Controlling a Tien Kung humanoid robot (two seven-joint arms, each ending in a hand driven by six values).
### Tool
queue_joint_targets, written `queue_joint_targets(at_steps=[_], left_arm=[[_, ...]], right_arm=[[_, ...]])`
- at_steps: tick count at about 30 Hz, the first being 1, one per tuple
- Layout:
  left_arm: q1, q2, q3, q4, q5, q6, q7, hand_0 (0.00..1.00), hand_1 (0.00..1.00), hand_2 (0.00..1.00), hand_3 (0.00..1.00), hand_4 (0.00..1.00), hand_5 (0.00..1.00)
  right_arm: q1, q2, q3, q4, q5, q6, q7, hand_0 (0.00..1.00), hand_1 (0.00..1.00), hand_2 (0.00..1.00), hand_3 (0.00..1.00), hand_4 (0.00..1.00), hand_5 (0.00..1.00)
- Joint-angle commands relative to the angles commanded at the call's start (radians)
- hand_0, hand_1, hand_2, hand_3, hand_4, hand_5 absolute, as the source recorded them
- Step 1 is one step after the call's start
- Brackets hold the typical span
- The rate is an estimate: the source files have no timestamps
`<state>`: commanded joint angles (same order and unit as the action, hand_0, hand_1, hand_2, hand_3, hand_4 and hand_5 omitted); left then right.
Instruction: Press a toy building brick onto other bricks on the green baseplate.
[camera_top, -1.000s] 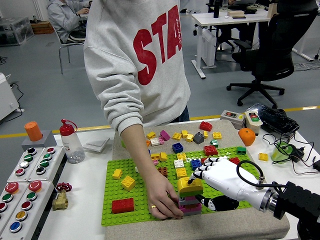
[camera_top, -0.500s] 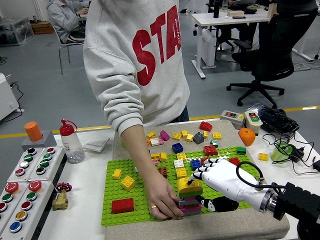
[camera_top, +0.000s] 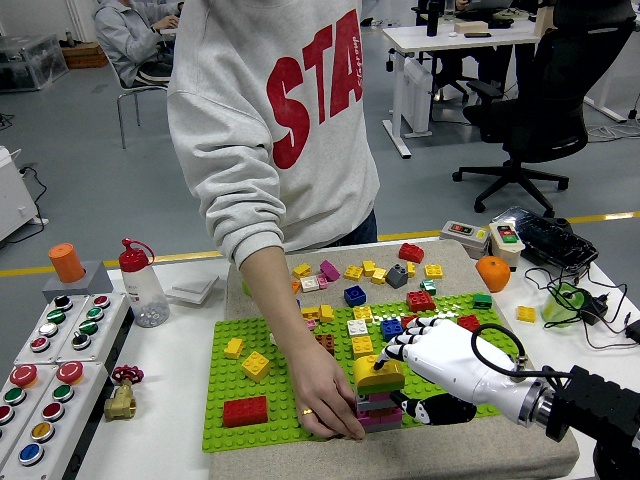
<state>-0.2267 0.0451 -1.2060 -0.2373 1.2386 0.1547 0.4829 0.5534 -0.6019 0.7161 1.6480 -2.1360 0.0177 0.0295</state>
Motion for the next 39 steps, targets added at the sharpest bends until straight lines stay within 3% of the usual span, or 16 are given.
queue_joint_targets(at_steps=[20,24,26,31,32,39], left_arm=[[0.003,0.0,0.001,0.0,-0.001,-0.002,0.002,0.621,0.589,0.59,0.429,0.296,0.943],[0.001,0.0,0.001,0.001,-0.001,-0.002,0.0,0.621,0.589,0.59,0.429,0.296,0.943],[-0.001,0.001,0.001,0.001,-0.001,-0.002,0.0,0.621,0.589,0.59,0.428,0.297,0.944],[-0.002,0.001,-0.002,0.001,0.002,-0.002,-0.002,0.621,0.589,0.59,0.428,0.297,0.944],[-0.002,0.001,-0.002,0.002,0.002,-0.002,-0.002,0.621,0.587,0.59,0.427,0.297,0.943],[0.001,-0.001,-0.006,0.0,0.01,-0.003,0.004,0.622,0.588,0.59,0.427,0.297,0.943]], right_arm=[[0.003,0.01,0.049,0.012,0.054,-0.08,0.022,0.787,0.694,0.67,0.686,0.577,0.371],[-0.002,0.017,0.069,-0.003,0.089,-0.118,0.022,0.787,0.694,0.67,0.686,0.577,0.371],[-0.013,0.032,0.091,-0.023,0.138,-0.158,0.022,0.787,0.722,0.723,0.739,0.556,0.357],[-0.064,0.079,0.18,-0.046,0.32,-0.251,0.03,0.787,0.722,0.723,0.739,0.556,0.357],[-0.077,0.091,0.202,-0.045,0.356,-0.261,0.035,0.788,0.757,0.779,0.762,0.556,0.373],[-0.139,0.167,0.364,-0.069,0.623,-0.245,0.008,0.785,0.771,0.791,0.78,0.553,0.382]])
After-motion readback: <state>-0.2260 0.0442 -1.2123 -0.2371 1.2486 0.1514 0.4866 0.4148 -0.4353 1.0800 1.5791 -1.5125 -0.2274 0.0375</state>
